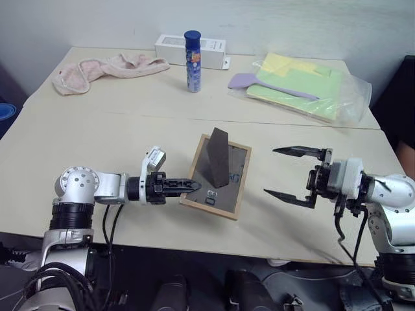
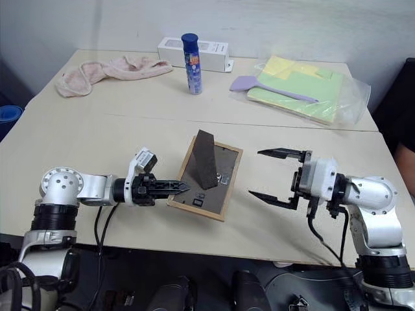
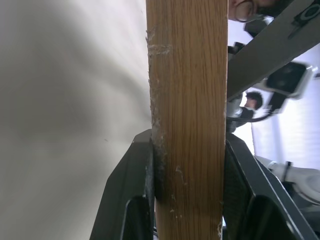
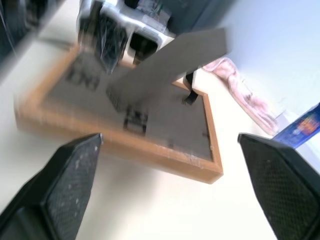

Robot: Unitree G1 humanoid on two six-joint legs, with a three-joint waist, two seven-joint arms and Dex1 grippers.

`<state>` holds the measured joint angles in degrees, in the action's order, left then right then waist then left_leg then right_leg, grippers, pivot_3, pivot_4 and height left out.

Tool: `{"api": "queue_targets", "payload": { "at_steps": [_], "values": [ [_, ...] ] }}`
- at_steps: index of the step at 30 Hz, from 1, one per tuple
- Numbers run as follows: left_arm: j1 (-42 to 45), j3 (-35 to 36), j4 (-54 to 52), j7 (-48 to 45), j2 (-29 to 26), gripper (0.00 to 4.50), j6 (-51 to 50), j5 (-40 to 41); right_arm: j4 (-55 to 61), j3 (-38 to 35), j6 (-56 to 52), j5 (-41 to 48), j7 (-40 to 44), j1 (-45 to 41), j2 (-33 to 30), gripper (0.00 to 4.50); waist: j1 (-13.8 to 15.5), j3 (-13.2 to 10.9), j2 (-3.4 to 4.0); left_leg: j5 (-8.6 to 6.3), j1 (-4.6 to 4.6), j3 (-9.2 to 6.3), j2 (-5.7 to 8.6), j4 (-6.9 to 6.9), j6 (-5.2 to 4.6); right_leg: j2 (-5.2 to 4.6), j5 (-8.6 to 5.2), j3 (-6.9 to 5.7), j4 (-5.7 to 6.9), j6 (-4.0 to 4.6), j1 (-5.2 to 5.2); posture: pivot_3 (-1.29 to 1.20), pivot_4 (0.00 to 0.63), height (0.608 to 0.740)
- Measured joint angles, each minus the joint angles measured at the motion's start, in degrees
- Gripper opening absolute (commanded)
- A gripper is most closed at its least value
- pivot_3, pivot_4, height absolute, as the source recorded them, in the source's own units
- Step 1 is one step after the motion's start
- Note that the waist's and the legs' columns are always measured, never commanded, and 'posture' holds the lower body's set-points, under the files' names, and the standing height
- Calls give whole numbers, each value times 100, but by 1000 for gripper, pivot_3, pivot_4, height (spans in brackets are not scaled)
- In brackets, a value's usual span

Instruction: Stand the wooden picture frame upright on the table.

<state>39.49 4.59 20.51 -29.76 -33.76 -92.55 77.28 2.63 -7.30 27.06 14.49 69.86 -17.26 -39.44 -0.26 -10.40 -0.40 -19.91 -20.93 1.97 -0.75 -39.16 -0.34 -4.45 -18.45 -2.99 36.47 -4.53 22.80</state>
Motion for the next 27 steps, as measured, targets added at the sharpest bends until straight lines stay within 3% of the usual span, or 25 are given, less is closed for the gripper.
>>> {"api": "queue_targets", "payload": {
  "at_steps": [4, 9, 14, 19, 23, 26, 27],
  "values": [
    [373, -499, 554, 439, -133, 1257, 9, 885, -1056, 208, 2168, -1335, -658, -414, 234, 4458, -5, 0, 0, 4, 6, 0, -2, 0, 8, 1, 0, 1, 7, 0, 0, 0, 150, 740],
    [598, -1364, 752, 1016, -386, 1257, 13, 1924, -1794, 319, 3355, -2591, -1873, -763, 725, 4458, -36, 0, 0, 7, 6, 0, -3, 1, 12, 1, 0, 3, 15, 0, 1, 0, 150, 740],
    [728, -1884, 1059, 1401, -577, 1257, 11, 2874, -2138, 331, 3943, -3782, -3098, -870, 984, 3230, -66, 0, 0, 12, 6, -2, -2, -2, 14, 1, -1, 2, 24, 2, 2, 0, 150, 740],
    [1015, -2086, 1441, 1599, -693, 1257, 11, 3228, -2338, 302, 4181, -4867, -4423, -933, 1023, 1442, -114, 0, 0, 13, 6, -1, 3, -2, 13, 3, -2, 2, 26, 3, 2, 0, 150, 740],
    [949, -2077, 1296, 1673, -759, 1257, 98, 3243, -2416, 447, 4195, -5423, -5122, -974, 944, 1304, -135, 0, 0, 16, 7, -1, 2, -2, 17, 6, -2, 2, 29, 3, 3, 0, 150, 740],
    [534, -1590, 426, 2001, -693, 2247, 579, 3328, -2571, 538, 4115, -5597, -5517, -1065, 837, 1297, -148, 0, -1, 17, 8, -1, -5, -2, 19, 6, -3, 4, 31, 5, 4, 0, 150, 740],
    [510, -1534, 338, 2020, -683, 2365, 636, 3346, -2589, 551, 4080, -5589, -5567, -1071, 837, 1288, -144, 0, -1, 17, 9, -1, -6, -2, 20, 6, -3, 4, 31, 5, 4, 0, 150, 740]
  ]
}}
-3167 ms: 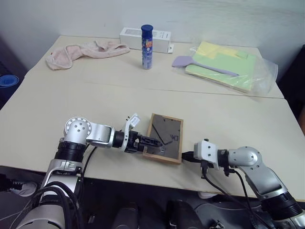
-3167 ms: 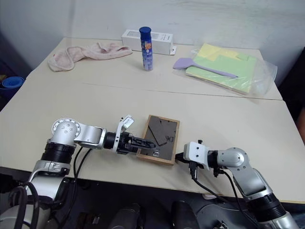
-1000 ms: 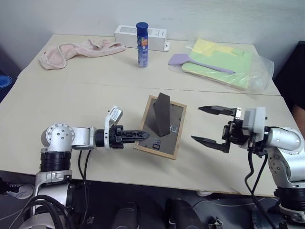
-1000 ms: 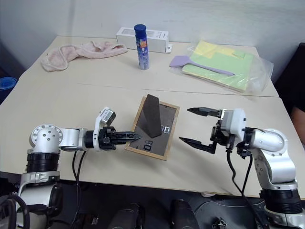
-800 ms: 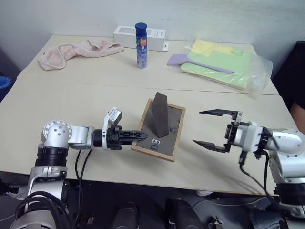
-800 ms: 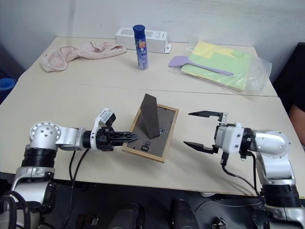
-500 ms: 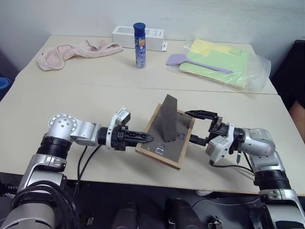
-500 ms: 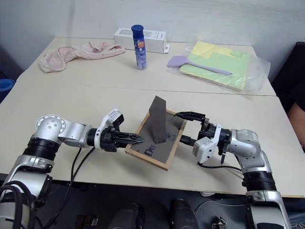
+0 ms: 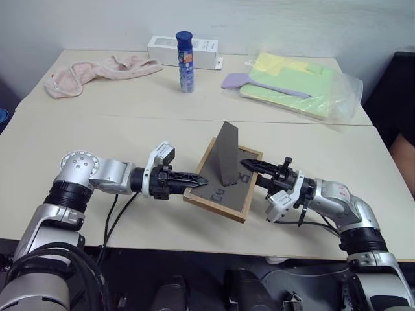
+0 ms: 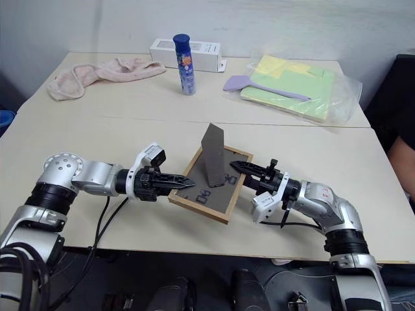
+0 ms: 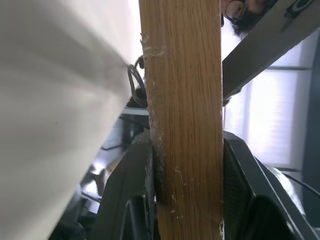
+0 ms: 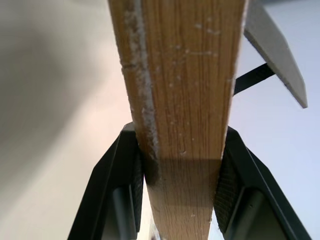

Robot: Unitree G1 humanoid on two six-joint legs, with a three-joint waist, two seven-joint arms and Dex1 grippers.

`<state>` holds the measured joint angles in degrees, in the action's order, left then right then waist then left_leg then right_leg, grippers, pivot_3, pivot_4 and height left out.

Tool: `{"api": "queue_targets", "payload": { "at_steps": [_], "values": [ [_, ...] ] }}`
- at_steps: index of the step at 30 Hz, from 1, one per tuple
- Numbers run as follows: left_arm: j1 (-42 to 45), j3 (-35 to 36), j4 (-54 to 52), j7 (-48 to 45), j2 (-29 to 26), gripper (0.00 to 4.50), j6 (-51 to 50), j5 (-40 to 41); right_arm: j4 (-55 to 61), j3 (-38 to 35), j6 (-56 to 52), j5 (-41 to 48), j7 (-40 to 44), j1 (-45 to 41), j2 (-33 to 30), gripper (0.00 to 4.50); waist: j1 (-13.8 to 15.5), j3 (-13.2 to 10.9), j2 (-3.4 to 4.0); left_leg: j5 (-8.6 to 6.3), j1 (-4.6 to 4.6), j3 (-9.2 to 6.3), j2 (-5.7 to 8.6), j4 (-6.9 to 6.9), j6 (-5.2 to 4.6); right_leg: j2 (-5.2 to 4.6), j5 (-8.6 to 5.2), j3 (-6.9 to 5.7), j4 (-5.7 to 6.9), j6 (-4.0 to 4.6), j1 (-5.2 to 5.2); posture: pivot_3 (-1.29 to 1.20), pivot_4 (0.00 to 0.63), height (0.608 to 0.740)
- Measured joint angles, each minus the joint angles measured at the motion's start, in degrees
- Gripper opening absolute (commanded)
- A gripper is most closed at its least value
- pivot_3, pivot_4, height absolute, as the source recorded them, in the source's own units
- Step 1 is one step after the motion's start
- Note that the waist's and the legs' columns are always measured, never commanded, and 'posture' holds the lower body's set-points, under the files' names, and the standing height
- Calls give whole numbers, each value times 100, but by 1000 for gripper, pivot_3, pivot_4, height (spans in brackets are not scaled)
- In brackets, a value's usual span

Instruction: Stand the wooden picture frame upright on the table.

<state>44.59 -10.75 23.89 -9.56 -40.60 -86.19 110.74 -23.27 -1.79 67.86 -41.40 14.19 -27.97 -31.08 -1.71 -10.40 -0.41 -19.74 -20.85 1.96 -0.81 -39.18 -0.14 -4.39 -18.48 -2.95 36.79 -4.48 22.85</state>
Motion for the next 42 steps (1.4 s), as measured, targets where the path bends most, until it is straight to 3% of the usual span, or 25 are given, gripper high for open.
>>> {"api": "queue_targets", "payload": {
  "at_steps": [4, 7, 11, 14, 16, 19, 22, 26, 41, 42],
  "values": [
    [-319, 553, -740, 144, -144, 3528, 308, 50, -86, 236, -159, 115, -246, -169, -49, 1273, -28, 0, 0, 0, 6, 5, 1, 5, 0, 0, -1, 6, 3, 1, 0, 0, 150, 740],
    [-772, 1103, -1021, 110, -623, 3567, 579, -149, -163, 483, -194, 549, -197, -211, -209, 1273, -49, 0, 0, 1, 11, 5, 0, 9, 3, 1, -3, 8, 3, 5, 0, 0, 150, 740],
    [-1680, 1912, -1773, -1702, -1303, 3567, 2289, -2368, 87, 911, -890, 2373, 591, 42, -351, 1273, -22, -2, 4, 2, 13, 7, 2, 12, 3, 3, -5, 3, -13, 10, -6, 0, 150, 740],
    [-2257, 1887, -2199, -3332, -1419, 3567, 4243, -4364, 902, 1109, -2576, 4662, 1674, 516, -335, 1273, 60, -7, 11, 1, 10, 5, 3, 13, 2, 0, -5, -3, -32, 10, -12, 0, 150, 740],
    [-2387, 1858, -2223, -3859, -1264, 3567, 5199, -5253, 1514, 1118, -3719, 6000, 2295, 758, -343, 1273, 113, -7, 12, -2, 10, 3, 3, 12, -4, -4, -5, -1, -35, 10, -13, 0, 150, 740],
    [-2471, 1847, -2238, -4216, -740, 4413, 6241, -6189, 2193, 1018, -5623, 7626, 2720, 902, -325, 1273, 154, -7, 12, -11, 10, 4, 1, 12, -18, -13, -4, 0, -35, 8, -13, 0, 150, 740],
    [-2490, 1706, -2359, -4310, -304, 4500, 6851, -6763, 2153, 676, -7435, 8748, 2572, 881, -252, 1273, 174, -6, 11, -16, 6, 0, 1, 11, -27, -19, -3, -5, -36, 7, -15, 0, 150, 740],
    [-2554, 1595, -2679, -4491, -91, 4500, 6887, -6999, 1470, 408, -8574, 8976, 2441, 837, 43, 1273, 137, -6, 12, -17, -26, 4, 1, 14, -29, -18, -2, -4, -24, 4, 18, 0, 150, 740],
    [-2578, 1699, -2843, -4509, 71, 4500, 6617, -7193, 955, 60, -8336, 7908, 3012, 638, 597, 1273, 15, 11, -9, -13, -14, 9, 1, 9, -27, -16, -1, 5, 6, 3, 19, 0, 150, 740],
    [-2578, 1699, -2852, -4512, 73, 4500, 6617, -7212, 965, 32, -8348, 7881, 3018, 642, 612, 1622, 15, 11, -9, -13, -12, 8, 1, 9, -27, -16, -1, 5, 5, 3, 17, 0, 150, 740]
  ]
}}
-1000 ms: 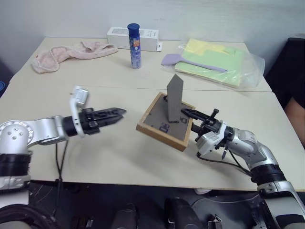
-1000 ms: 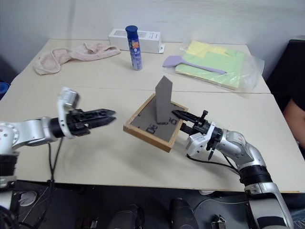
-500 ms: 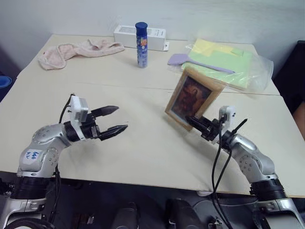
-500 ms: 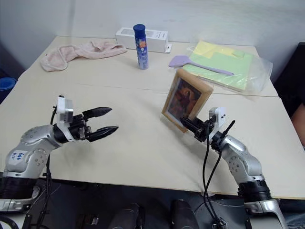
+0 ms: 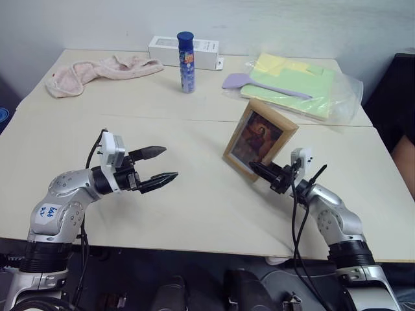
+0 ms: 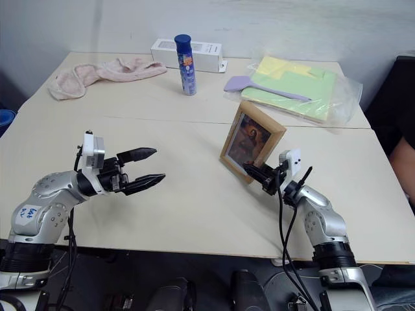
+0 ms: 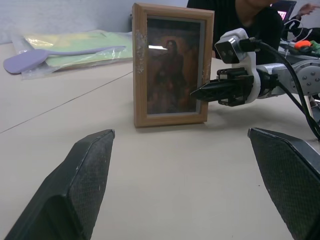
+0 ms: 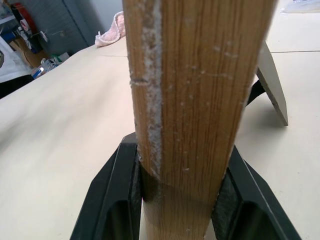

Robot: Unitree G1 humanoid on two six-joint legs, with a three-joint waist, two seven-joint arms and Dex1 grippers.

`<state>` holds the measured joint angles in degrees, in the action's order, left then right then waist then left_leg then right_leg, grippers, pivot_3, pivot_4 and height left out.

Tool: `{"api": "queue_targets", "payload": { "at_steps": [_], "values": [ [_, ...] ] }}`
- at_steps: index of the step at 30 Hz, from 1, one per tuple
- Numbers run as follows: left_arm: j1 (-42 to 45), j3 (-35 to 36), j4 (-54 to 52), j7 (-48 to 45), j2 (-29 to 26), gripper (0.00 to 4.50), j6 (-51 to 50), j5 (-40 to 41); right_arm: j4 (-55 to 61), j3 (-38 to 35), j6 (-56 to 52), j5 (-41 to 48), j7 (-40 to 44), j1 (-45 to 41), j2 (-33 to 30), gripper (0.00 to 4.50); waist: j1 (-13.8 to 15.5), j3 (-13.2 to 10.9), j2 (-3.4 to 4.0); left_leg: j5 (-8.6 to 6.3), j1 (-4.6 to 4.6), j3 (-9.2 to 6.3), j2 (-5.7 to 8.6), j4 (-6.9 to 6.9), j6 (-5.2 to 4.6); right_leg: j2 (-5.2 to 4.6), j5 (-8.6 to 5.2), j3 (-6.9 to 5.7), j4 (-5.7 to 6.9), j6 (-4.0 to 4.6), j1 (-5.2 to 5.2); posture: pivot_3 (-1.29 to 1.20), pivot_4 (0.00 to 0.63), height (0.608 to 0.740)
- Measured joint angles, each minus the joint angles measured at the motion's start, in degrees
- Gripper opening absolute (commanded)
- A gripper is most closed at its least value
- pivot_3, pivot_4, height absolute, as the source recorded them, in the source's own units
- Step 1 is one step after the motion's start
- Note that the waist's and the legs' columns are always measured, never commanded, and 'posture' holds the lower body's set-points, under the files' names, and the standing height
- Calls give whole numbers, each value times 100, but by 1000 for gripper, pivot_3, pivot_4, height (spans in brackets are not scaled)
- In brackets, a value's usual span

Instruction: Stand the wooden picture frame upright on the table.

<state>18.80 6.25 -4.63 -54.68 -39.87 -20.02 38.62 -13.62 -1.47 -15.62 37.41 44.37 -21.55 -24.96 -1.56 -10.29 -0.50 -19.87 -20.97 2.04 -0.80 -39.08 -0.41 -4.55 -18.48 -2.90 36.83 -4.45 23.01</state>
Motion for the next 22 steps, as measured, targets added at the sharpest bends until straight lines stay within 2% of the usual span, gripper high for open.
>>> {"api": "queue_targets", "payload": {
  "at_steps": [4, 9, 16, 22],
  "values": [
    [-4, 3, -25, -16, 44, 4500, 1, -75, -70, -38, -133, -275, -21, 165, 4, 2854, 14, -2, 3, 0, -12, -2, 1, 1, 0, -1, 0, -2, -3, 0, 8, 0, 150, 740],
    [-5, 8, -24, -66, 56, 4500, 3, -125, 86, -35, 110, -614, 328, 280, -112, 4473, 16, -2, 4, -1, -16, -1, 2, 1, -1, -1, 0, -2, -4, 0, 12, 0, 150, 740],
    [-213, 79, 114, -244, -35, 4500, 148, -356, 499, -167, 321, -847, 970, 873, -767, 4473, 14, -4, 6, -1, -15, 0, 2, 5, -2, 0, 0, -2, -6, 0, 12, 0, 150, 740],
    [-1027, 375, 683, -461, -429, 4500, 1343, -1273, 635, -786, 3006, -1525, 2158, 1761, -1634, 4473, 2, -8, 13, -3, -9, 10, 1, 12, -4, 4, 0, 5, -33, 0, 14, 0, 150, 740]
  ]
}}
